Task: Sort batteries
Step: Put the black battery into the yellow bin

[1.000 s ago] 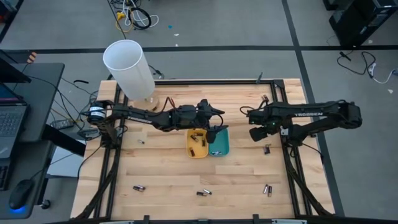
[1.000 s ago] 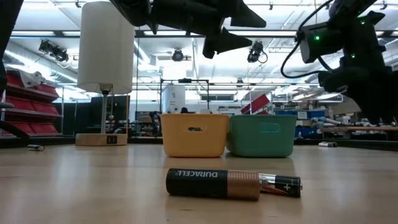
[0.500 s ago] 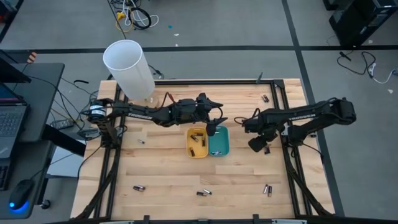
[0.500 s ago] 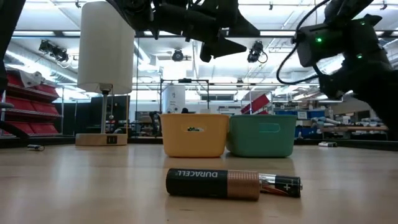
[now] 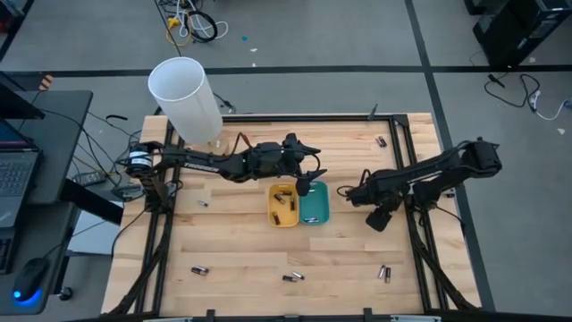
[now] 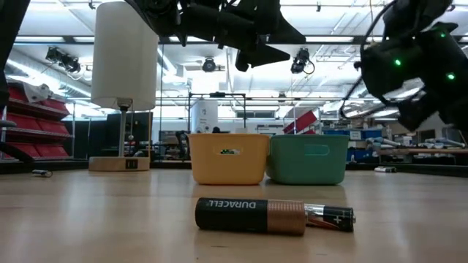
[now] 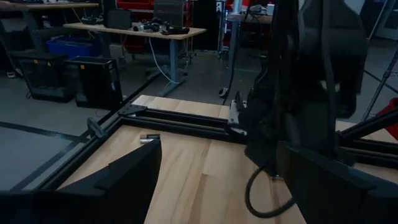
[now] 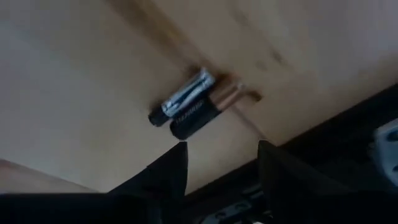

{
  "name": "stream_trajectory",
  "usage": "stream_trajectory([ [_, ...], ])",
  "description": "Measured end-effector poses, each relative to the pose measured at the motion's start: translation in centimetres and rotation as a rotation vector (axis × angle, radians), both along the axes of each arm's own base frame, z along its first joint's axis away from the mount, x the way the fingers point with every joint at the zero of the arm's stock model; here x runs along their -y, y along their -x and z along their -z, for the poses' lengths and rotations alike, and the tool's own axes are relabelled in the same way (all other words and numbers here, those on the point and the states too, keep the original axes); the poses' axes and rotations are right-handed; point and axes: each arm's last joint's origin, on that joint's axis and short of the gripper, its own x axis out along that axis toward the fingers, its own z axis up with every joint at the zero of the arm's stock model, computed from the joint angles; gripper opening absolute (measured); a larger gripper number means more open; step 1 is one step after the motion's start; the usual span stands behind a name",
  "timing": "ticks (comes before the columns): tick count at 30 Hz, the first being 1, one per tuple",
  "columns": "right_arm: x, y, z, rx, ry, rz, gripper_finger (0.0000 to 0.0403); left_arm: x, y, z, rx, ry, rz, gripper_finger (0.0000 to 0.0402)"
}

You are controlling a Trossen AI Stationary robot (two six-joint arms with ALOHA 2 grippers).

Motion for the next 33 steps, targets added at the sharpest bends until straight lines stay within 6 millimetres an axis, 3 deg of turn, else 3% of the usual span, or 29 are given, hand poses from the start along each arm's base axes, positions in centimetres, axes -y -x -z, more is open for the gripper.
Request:
stream_trajectory([
  [7, -0.3, -0.6, 1.5, 0.008, -0.021, -0.010, 0.0205, 0.0, 0.0, 0.0, -0.001, -0.002, 0.000, 0.0335],
  [16, -0.4, -1.4, 1.9, 0.078, -0.014, 0.012, 0.0190, 0.0, 0.0, 0.0, -0.003, -0.002, 0.000, 0.0335],
  [21, -0.4, -1.6, 2.5, 0.060, -0.027, -0.004, 0.0147, 0.0, 0.0, 0.0, -0.003, -0.003, 0.000, 0.0335],
  [29, -0.4, -1.8, 2.8, 0.056, -0.044, -0.022, 0.0026, -0.1, -0.1, -0.3, 0.004, -0.005, -0.032, 0.0329],
  [33, -0.4, -1.5, 2.1, 0.088, -0.011, -0.014, 0.0024, -0.3, -0.5, -1.6, 0.019, -0.008, -0.042, 0.0318],
])
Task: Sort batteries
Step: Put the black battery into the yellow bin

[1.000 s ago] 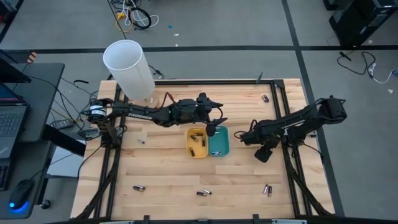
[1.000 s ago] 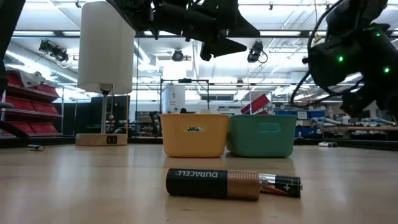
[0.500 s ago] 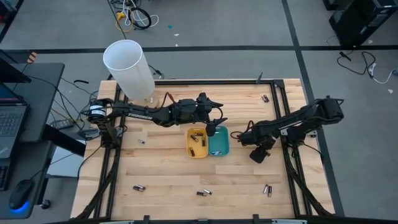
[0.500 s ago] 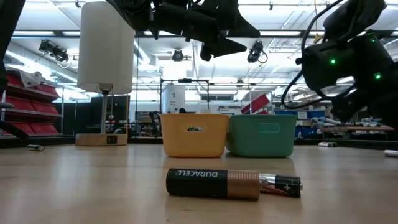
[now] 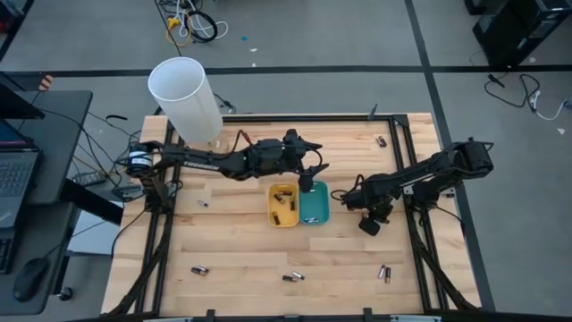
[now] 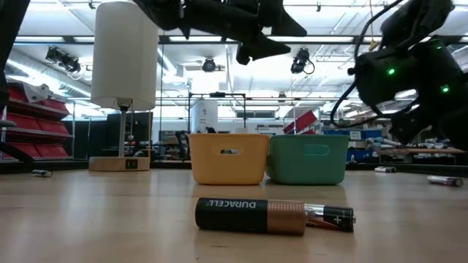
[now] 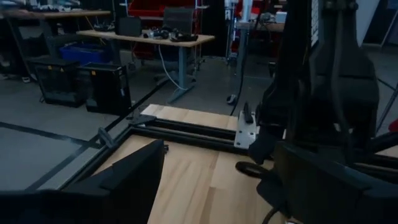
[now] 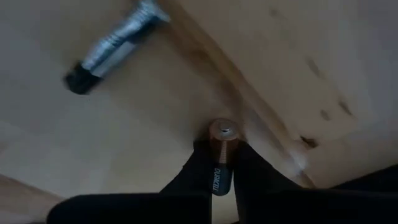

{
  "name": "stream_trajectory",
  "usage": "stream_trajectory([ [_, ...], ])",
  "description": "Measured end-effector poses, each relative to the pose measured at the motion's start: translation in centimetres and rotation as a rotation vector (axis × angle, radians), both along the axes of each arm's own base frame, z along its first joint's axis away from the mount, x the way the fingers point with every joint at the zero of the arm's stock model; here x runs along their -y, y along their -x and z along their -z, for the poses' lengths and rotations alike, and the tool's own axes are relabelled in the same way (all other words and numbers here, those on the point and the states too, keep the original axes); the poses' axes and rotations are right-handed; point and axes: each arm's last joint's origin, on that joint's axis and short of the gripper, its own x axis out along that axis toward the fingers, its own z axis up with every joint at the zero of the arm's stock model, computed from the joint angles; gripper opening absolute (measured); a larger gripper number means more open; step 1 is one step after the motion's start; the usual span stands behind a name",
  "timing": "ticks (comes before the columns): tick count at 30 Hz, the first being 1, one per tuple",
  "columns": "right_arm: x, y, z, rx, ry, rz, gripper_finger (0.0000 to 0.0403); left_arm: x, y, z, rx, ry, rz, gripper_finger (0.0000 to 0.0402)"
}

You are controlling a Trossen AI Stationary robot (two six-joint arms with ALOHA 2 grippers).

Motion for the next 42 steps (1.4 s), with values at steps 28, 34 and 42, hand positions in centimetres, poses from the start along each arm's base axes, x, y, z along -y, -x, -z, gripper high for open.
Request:
stream_trajectory([
  [28, 5.4, -7.9, -10.5, 1.063, 0.229, -0.100, 0.0035, -3.7, 5.8, -6.6, -0.307, 0.154, -0.156, 0.0194],
  [34, 6.7, -11.3, -8.5, 1.217, 0.133, -0.192, 0.0036, -2.8, 8.6, -8.4, -0.355, 0.155, -0.150, 0.0182],
  [42, 6.9, -14.7, -6.1, 1.403, -0.013, -0.262, 0.0040, -1.3, 10.6, -6.5, -0.591, 0.357, -0.216, 0.0182],
])
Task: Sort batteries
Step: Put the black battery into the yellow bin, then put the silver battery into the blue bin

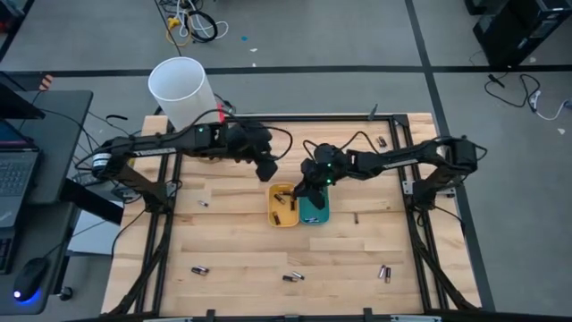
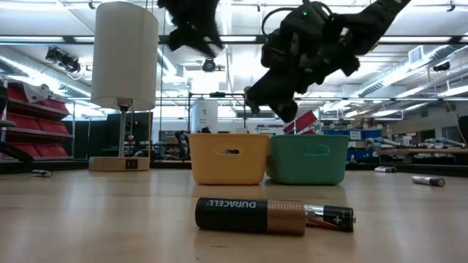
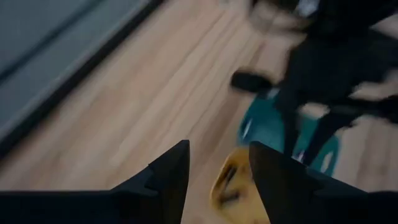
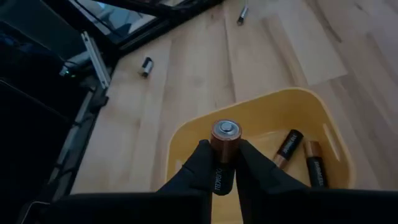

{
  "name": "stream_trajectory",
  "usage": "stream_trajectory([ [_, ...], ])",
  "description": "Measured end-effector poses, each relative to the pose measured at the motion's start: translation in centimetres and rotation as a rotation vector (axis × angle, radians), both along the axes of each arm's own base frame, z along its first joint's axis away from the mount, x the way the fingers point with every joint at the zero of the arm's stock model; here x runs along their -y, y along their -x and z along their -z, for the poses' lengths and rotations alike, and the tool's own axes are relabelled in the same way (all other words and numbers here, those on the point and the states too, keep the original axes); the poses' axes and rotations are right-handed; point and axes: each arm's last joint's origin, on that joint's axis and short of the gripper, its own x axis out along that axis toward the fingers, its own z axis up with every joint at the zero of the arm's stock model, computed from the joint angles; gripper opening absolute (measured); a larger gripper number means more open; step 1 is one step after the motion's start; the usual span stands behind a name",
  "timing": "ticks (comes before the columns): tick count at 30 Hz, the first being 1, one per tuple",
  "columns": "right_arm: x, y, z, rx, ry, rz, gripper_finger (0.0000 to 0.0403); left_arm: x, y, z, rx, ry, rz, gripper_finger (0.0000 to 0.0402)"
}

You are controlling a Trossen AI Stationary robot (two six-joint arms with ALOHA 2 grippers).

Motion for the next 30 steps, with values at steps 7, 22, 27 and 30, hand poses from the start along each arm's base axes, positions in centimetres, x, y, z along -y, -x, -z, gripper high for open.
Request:
stream_trajectory([
  [7, 0.0, -2.0, 0.5, -0.010, 0.075, 0.012, 0.0062, 1.2, 0.6, 1.1, -0.112, 0.089, -0.049, 0.0182],
  [22, 0.9, -3.6, -1.5, -0.113, 0.304, 0.048, 0.0164, 2.8, 2.0, 2.0, -0.257, 0.179, -0.165, 0.0182],
  [27, 1.8, -3.0, -1.9, -0.176, 0.249, 0.048, 0.0168, 3.7, 2.7, 2.5, -0.344, 0.173, -0.143, 0.0182],
  [30, 2.2, -2.5, -3.3, -0.112, 0.156, -0.017, 0.0167, 4.7, 3.2, 3.9, -0.437, 0.182, -0.075, 0.0183],
])
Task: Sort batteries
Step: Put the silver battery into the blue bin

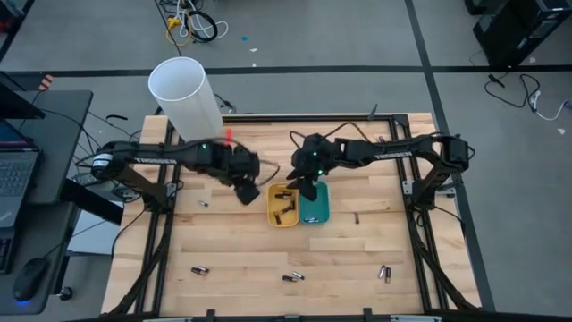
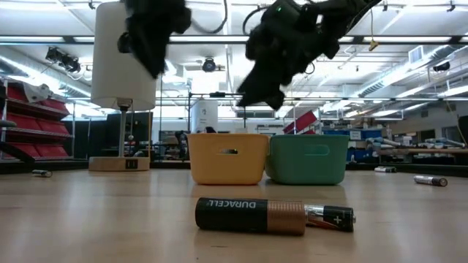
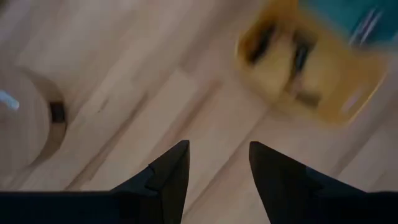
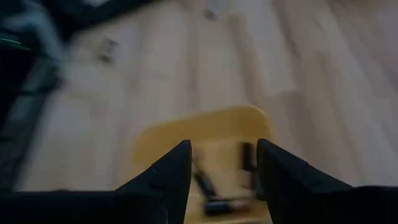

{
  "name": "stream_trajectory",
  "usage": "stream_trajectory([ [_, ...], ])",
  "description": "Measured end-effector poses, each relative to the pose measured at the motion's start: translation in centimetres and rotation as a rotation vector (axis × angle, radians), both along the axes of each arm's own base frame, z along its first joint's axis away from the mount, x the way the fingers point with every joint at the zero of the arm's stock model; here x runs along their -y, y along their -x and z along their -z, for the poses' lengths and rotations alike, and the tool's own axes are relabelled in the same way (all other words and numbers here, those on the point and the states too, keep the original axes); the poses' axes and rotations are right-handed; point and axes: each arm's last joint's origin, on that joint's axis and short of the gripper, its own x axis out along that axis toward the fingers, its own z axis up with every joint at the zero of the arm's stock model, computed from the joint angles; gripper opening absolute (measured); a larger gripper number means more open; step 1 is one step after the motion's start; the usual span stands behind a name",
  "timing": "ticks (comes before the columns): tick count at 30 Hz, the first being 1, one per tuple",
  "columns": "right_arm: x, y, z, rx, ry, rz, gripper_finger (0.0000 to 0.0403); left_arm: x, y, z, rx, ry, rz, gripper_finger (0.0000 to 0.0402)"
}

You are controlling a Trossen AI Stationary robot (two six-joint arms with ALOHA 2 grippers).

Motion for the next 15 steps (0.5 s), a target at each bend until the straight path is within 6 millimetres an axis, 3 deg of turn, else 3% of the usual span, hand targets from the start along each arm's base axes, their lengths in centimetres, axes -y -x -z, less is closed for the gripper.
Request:
stream_trajectory([
  [8, 1.2, 2.1, -4.2, 0.142, 0.067, -0.024, 0.0165, 1.2, 3.0, 7.1, -0.320, 0.218, 0.105, 0.0183],
  [15, 2.1, 3.4, -5.1, 0.127, 0.091, 0.027, 0.0165, 1.5, 5.9, 11.6, -0.505, 0.315, 0.146, 0.0183],
])
